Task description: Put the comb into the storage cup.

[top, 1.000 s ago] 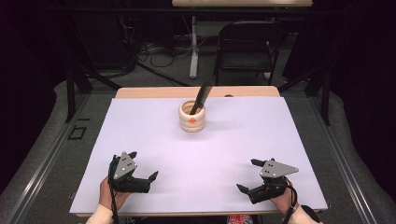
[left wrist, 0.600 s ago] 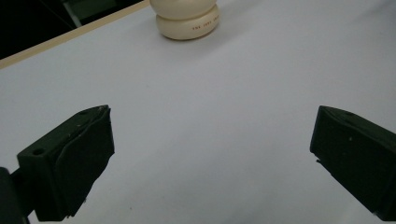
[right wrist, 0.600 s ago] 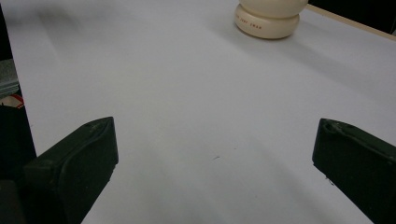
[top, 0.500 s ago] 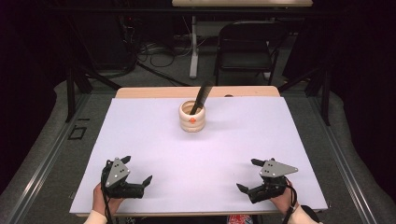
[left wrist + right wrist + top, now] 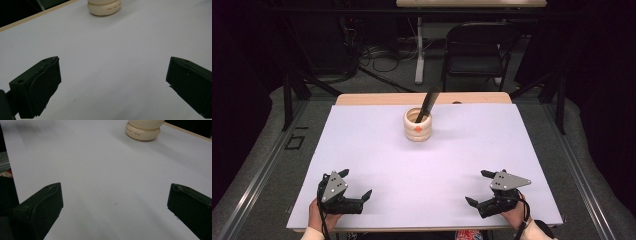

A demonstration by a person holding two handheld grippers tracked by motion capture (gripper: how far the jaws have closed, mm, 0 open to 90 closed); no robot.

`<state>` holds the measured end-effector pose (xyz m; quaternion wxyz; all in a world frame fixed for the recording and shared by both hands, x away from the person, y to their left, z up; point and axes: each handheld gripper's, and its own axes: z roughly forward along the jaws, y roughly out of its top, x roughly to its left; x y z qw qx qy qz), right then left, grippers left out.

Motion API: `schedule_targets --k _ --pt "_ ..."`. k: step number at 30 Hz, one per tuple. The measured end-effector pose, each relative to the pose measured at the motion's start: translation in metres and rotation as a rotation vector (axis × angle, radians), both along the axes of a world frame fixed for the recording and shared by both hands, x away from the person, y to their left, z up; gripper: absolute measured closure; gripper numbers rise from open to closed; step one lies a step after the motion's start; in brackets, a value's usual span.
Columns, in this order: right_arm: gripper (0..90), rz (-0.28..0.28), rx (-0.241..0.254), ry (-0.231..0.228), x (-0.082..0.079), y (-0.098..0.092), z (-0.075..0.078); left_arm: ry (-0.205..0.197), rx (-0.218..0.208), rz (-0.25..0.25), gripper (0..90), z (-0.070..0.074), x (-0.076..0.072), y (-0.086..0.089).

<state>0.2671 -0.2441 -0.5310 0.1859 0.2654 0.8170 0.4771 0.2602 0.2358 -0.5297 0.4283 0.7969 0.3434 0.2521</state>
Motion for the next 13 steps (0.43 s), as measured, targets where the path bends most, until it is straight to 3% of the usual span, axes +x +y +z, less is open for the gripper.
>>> schedule_targets --k 13 --pt "0.0 0.011 0.005 0.002 0.0000 -0.0011 0.0006 0.008 -0.004 -0.003 0.0 -0.0024 0.0035 -0.0017"
